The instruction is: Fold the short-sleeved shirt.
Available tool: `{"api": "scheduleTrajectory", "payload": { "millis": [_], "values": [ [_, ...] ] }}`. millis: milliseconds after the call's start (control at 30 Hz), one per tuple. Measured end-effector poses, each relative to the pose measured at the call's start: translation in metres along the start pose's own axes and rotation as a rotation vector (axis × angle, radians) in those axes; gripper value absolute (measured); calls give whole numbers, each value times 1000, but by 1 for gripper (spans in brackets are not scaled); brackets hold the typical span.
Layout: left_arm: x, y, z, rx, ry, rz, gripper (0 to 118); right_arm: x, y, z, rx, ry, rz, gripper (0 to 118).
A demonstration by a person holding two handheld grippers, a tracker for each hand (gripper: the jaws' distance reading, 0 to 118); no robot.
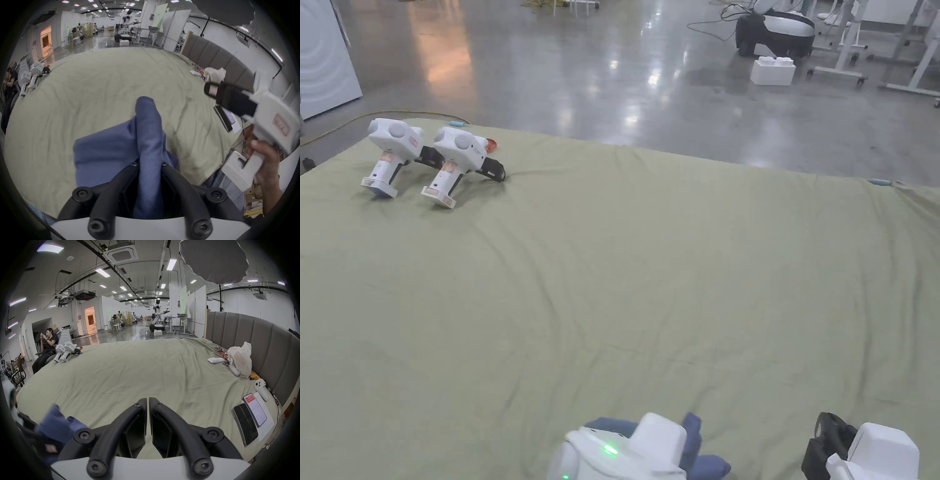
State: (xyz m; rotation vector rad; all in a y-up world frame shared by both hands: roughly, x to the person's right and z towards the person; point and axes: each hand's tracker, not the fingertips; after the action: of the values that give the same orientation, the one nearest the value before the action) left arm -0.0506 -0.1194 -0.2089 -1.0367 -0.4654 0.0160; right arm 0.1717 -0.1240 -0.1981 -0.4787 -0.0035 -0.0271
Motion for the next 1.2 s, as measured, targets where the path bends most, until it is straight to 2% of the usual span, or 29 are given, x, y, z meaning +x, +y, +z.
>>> {"api": "scheduleTrajectory", "payload": {
  "millis": [100,133,167,200,267,300,333,400,433,467,500,533,567,600,667,800,1033,1200],
  "values": [
    [5,-5,-27,-30,19,9,14,3,0,2,3,-4,-5,3],
    [5,-6,-31,-33,27,18,22,4,0,3,4,-6,-6,3],
    [3,-7,-34,-30,21,39,38,5,0,3,4,-8,-8,3],
    [-1,-7,-31,-21,-12,87,47,7,-1,3,5,-9,-11,3],
    [-4,-5,-21,-6,-105,127,51,9,0,4,1,-11,-17,3],
    [-6,-3,-14,9,-130,127,64,10,0,4,-2,-12,-21,3],
    [-9,-2,-8,26,-143,115,71,12,0,4,-6,-10,-25,3],
    [-19,3,10,54,-144,123,73,14,1,7,-6,-6,-31,3],
    [-25,4,15,72,-149,146,73,14,2,8,-3,-7,-29,3],
    [-34,6,20,88,-162,185,67,15,2,10,0,-10,-26,3],
    [-40,7,22,95,-170,207,53,15,3,11,2,-12,-27,3],
    [-46,8,22,97,-168,215,35,16,4,12,4,-12,-30,3],
    [-50,8,18,92,-156,219,9,17,4,12,4,-12,-34,3],
    [-51,7,13,80,-147,220,4,17,4,12,4,-14,-36,3],
    [-52,2,0,18,-151,197,2,17,3,11,2,-16,-35,3],
    [-40,-10,-30,-45,-296,216,1,18,1,11,-5,-21,-33,3],
    [-29,-26,-76,4,-282,236,1,17,-5,10,-15,-29,-36,3],
    [-38,-28,-58,69,-312,197,1,15,-3,13,15,-37,-15,3]
  ]
}}
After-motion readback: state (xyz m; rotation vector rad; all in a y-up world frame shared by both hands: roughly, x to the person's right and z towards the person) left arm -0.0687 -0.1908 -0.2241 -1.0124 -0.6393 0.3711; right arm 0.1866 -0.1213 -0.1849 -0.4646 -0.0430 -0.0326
